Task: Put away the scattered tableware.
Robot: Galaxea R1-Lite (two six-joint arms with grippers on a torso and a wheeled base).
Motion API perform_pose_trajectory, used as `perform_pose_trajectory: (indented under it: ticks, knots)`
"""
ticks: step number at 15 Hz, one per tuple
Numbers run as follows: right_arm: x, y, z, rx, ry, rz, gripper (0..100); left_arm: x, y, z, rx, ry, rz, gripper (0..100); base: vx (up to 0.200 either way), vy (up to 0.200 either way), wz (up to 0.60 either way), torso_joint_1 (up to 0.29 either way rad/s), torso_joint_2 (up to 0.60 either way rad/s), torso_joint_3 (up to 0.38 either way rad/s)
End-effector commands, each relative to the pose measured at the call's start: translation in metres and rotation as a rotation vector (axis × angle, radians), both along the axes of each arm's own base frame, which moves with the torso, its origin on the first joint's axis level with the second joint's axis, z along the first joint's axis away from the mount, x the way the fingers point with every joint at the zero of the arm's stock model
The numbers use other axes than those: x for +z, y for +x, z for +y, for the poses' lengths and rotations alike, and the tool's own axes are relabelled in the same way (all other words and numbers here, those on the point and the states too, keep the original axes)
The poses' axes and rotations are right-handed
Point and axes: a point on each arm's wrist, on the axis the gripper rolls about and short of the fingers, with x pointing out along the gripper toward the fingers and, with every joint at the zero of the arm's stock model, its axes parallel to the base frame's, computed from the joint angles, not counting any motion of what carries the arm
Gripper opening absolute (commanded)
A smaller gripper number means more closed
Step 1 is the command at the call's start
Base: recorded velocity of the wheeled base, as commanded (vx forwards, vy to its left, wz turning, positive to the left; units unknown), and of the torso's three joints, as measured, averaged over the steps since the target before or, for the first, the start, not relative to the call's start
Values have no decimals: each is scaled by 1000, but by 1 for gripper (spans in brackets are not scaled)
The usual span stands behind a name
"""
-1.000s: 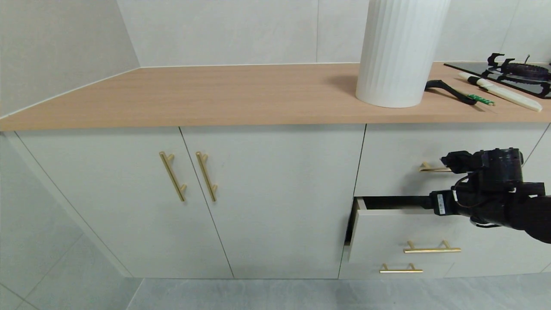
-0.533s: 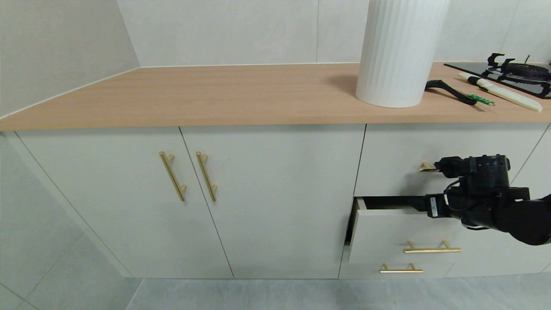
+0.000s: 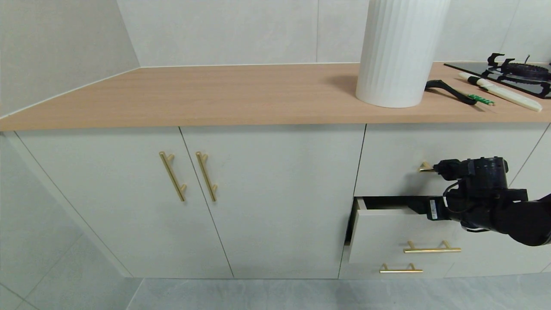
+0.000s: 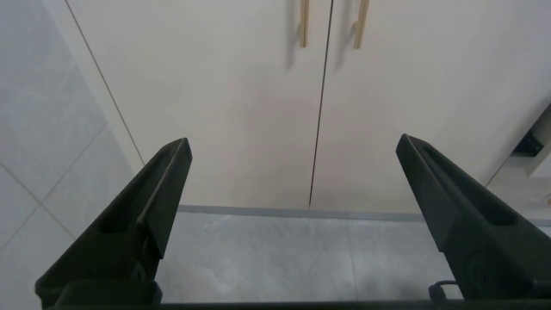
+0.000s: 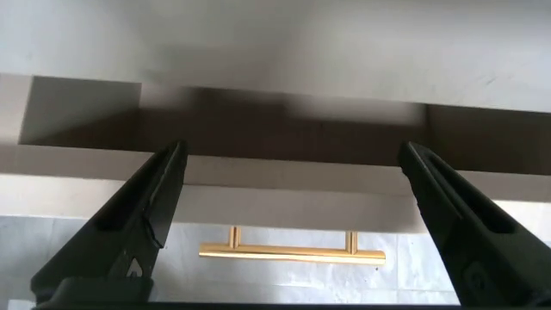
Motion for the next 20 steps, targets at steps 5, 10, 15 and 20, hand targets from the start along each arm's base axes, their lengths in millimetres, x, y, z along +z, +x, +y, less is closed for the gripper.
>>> perform_pose_trajectory:
  ticks: [5, 10, 15, 20]
  knots:
    - [6, -9, -1, 4, -6, 43, 100, 0, 0, 0, 0, -1, 2, 100, 0, 0, 0, 0, 0, 0]
    - [12, -23, -2, 32, -50, 138, 100, 0, 0, 0, 0, -1, 0, 100, 0, 0, 0, 0, 0, 0]
    - [18, -42, -3, 62, -96, 383, 100, 0, 0, 0, 0, -1, 2, 100, 0, 0, 0, 0, 0, 0]
    - [50, -71, -2, 101, -129, 766, 100, 0, 0, 0, 0, -1, 2, 100, 0, 0, 0, 0, 0, 0]
